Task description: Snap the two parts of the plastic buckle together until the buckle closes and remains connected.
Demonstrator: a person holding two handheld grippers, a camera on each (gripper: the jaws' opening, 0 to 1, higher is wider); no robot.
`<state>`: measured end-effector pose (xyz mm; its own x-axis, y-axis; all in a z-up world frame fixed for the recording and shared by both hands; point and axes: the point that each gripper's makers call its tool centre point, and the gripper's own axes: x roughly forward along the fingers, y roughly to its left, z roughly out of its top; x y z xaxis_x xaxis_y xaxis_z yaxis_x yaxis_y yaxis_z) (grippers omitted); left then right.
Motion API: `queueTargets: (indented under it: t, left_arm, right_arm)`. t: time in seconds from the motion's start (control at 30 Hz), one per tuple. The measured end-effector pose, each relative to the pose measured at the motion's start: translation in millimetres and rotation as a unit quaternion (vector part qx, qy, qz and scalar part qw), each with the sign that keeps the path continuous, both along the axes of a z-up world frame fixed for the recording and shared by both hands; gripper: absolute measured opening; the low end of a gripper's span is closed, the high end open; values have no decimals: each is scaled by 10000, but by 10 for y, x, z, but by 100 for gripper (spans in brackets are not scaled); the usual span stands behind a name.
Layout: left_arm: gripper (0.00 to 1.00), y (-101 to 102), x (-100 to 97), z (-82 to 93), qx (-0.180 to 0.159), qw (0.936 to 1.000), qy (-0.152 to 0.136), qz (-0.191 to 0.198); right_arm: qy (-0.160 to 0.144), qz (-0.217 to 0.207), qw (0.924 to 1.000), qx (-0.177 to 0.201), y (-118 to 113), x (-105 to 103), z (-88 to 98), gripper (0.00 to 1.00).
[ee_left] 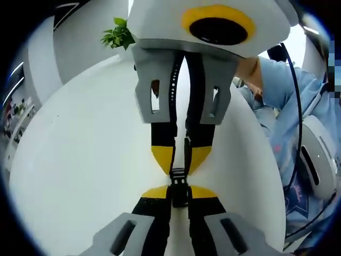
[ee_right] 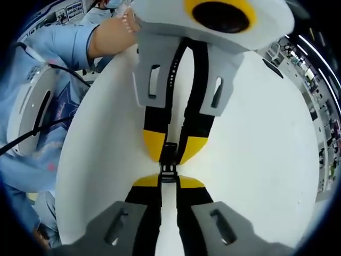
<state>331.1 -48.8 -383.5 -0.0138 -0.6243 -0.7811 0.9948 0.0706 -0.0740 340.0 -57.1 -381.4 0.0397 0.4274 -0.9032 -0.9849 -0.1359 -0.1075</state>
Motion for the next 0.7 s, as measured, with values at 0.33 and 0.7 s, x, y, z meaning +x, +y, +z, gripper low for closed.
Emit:
queueTargets:
  t: [0.33,0.7]
  left_arm:
    - [8,-2,1,1,-72,10000,23,16]
    - [11,-3,-10,8,-89,9999,61,-20]
  right_arm:
    - [53,-19,10000,75,39,-2,4,7]
    - [35,-12,10000,44,15,-25,-5,8]
